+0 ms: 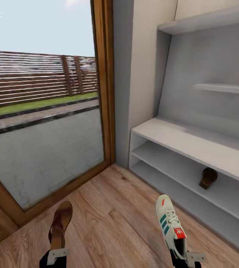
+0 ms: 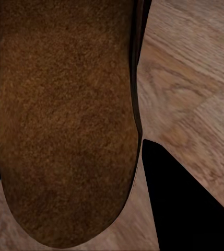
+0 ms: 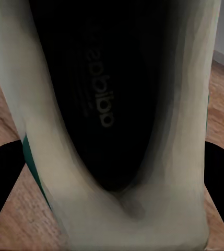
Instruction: Pick up the two gym shoes and the two sandals from the corridor floor and place them onto the hallstand (shoe rack) in the corridor, making sure they are on the rack and not on the floor. Arrange them so the two gym shoes are next to each other and the two sandals are next to each other.
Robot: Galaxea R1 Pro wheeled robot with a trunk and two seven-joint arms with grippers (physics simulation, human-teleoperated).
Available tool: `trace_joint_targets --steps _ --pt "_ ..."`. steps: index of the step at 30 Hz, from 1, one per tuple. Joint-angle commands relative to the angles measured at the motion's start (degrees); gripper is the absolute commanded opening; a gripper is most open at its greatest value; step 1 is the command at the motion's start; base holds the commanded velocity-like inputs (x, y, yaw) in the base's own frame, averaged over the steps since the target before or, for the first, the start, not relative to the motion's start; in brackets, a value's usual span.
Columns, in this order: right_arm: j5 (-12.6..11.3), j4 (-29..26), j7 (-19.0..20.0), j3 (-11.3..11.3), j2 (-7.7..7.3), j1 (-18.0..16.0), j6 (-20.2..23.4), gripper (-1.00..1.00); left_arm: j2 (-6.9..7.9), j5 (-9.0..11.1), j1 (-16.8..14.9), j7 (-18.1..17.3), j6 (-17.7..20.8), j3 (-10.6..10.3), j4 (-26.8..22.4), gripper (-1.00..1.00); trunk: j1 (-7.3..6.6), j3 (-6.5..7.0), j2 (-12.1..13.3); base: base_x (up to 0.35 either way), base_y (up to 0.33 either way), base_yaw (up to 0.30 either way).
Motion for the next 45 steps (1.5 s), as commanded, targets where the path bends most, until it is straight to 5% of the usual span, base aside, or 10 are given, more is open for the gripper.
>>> trace_joint_targets --steps 1,26,45 --pt "0.43 0.04 0.38 -0.49 0.03 -0.06 -0.21 -1.00 0.06 0.40 -0.02 0.22 -0.17 -0.33 0.02 -1.00 -0.01 -0.05 -0.02 0.008 0.278 -0.294" --pt "0.43 0.04 0.38 -0.54 0.02 -0.06 -0.20 -1.00 0.06 0.40 -0.02 0.20 -0.17 -0.34 0.02 -1.00 -0.01 -0.05 -0.02 0.012 0.287 -0.295" --pt "0.43 0.01 0.38 -0.52 0.02 -0.05 -0.22 -1.00 0.06 0.38 -0.02 0.20 -0.18 -0.36 0.02 -1.00 -0.01 -0.05 -0.02 0.011 0.029 -0.294"
